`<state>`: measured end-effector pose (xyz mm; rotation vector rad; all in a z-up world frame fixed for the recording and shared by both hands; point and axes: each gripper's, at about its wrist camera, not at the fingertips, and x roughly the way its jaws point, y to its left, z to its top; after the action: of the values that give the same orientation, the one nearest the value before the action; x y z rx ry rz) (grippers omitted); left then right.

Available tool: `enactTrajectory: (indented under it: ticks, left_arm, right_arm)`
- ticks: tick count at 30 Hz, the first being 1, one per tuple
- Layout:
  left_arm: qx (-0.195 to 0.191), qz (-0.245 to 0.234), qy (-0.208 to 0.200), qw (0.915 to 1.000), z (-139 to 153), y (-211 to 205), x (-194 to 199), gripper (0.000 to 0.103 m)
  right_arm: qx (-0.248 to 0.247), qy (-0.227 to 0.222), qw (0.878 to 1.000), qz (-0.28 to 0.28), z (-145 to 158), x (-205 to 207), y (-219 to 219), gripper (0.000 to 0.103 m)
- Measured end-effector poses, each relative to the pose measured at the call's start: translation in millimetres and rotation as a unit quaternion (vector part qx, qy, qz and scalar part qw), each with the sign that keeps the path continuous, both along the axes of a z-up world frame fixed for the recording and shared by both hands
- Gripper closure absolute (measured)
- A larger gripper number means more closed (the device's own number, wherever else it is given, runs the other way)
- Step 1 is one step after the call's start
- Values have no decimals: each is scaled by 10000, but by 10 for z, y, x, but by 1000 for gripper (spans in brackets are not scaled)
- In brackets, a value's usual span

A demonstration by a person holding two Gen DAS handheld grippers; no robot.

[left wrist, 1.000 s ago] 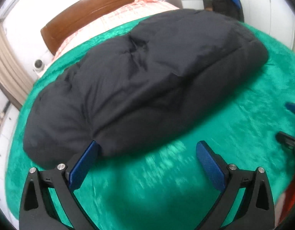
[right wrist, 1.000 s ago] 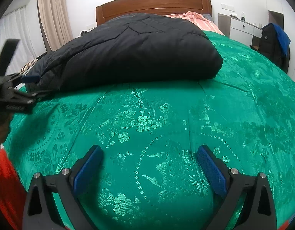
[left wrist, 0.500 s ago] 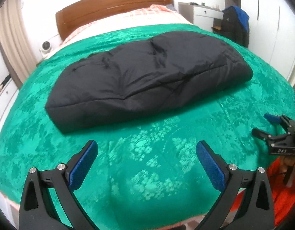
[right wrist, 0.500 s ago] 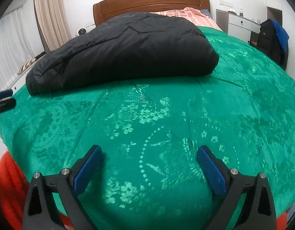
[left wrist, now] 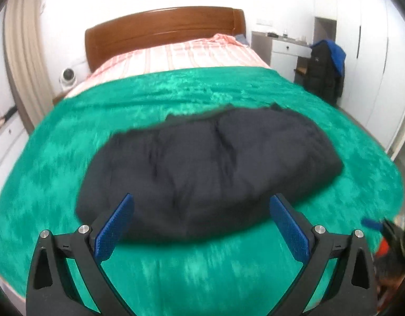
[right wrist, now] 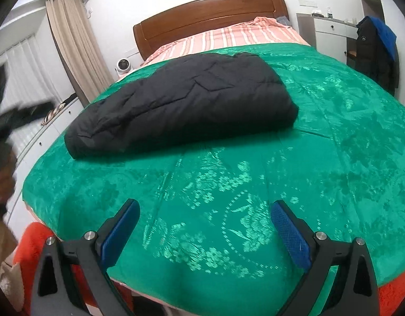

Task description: Fold large clothes

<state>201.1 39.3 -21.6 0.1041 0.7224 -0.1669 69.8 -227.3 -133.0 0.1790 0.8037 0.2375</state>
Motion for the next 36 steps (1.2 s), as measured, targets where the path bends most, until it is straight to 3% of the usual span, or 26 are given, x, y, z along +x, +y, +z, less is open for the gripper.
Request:
enactTrajectory:
  ticks: [5, 8, 12, 17, 20, 24, 30, 36]
  left_arm:
    - [-40, 88, 289, 9995, -240, -164, 725, 1]
    - [348, -56, 551, 9979, -583, -333, 884, 1]
    - [1013, -303, 503, 9931, -900, -530, 617, 1]
    - [1378, -699, 472, 9869, -1043, -650, 64, 1]
    - [1256, -912, 598, 9861, -1082, -612, -252, 1]
    - [857, -952, 691, 9893, -978, -490, -390, 1]
    - [177, -947, 397, 9946, -580, -401, -347, 1]
    - [20, -965, 219, 9951, -462, -453, -281, 1]
  right_arm:
    - [-40, 82, 9999, 109, -174, 13, 36, 4]
    - [-132, 121, 9998, 57, -239, -22, -18, 4]
    - [-84, 110, 9999, -76, -276, -3, -142, 4]
    - [82, 221, 9997, -111, -351, 111, -227, 4]
    - [176, 209, 9995, -177, -353, 117, -287, 4]
    - [293, 218, 9988, -332, -356, 109, -355, 4]
    - [283, 261, 9986, -350, -378, 129, -335, 4]
    - [291, 245, 9989, -279, -381, 99, -310, 4]
